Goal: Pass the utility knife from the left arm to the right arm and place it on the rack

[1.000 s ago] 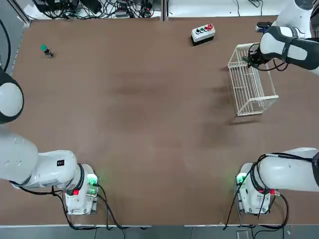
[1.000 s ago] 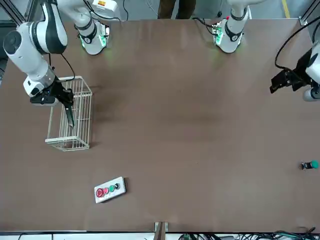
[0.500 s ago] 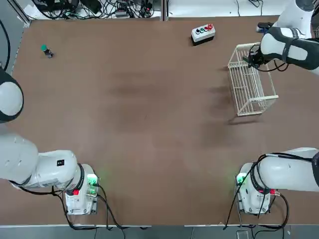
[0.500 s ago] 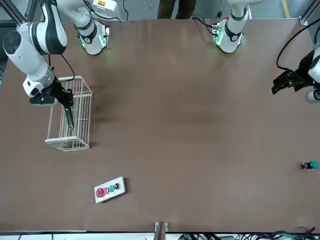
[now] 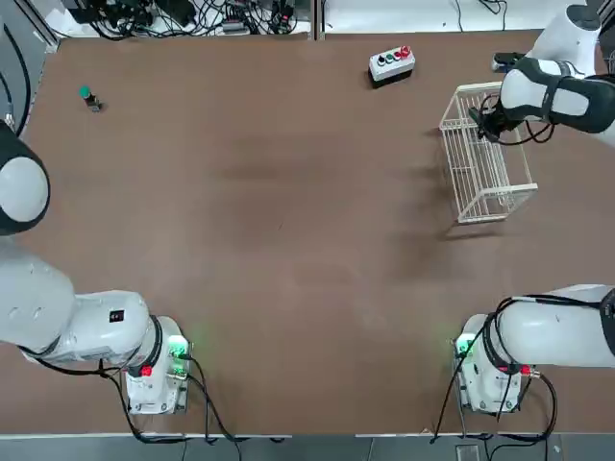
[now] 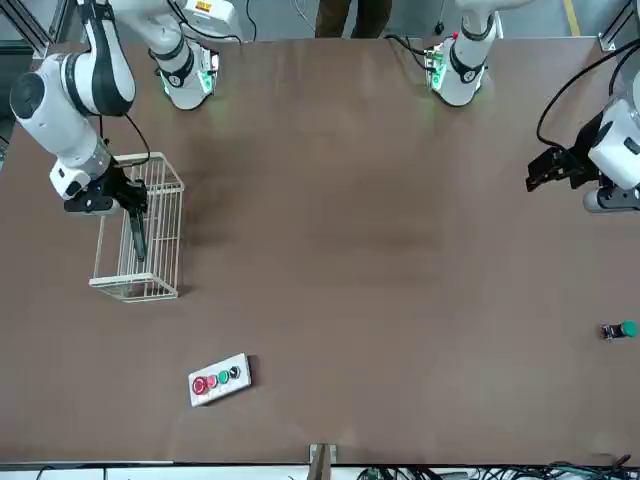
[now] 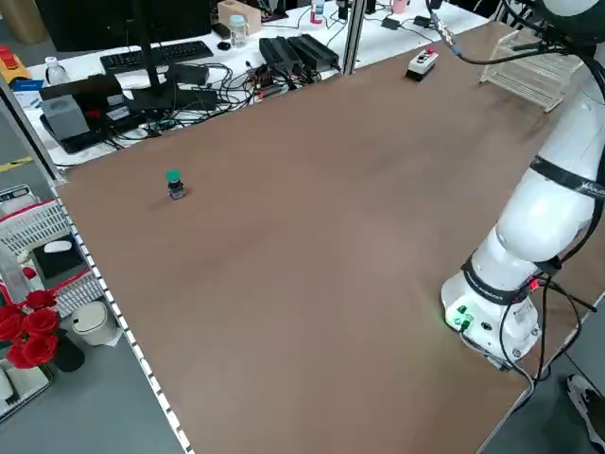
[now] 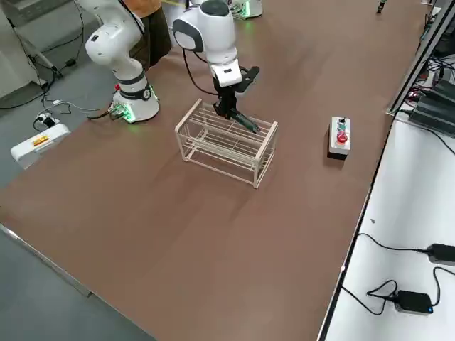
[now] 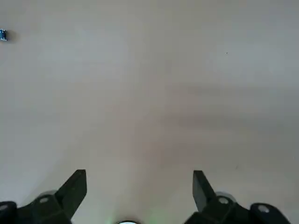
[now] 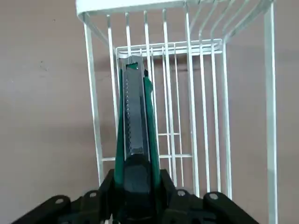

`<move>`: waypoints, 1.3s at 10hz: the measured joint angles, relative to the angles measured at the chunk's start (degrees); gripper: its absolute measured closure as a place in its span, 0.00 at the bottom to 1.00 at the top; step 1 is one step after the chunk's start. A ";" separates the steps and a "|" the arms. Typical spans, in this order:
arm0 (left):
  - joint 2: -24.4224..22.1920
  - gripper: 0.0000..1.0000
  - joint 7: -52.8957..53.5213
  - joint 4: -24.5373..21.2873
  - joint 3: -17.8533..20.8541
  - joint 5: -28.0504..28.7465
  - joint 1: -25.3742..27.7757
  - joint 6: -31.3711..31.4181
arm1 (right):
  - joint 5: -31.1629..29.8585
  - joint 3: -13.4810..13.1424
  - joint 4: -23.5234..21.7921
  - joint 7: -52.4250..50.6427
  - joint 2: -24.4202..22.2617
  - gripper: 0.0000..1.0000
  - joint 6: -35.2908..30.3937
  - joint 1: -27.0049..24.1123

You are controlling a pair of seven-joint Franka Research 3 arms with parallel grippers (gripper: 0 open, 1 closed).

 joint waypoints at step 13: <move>0.00 0.00 -0.49 0.03 -1.04 0.00 -0.11 0.00 | -0.01 -0.89 0.04 -0.02 4.04 0.38 1.65 0.38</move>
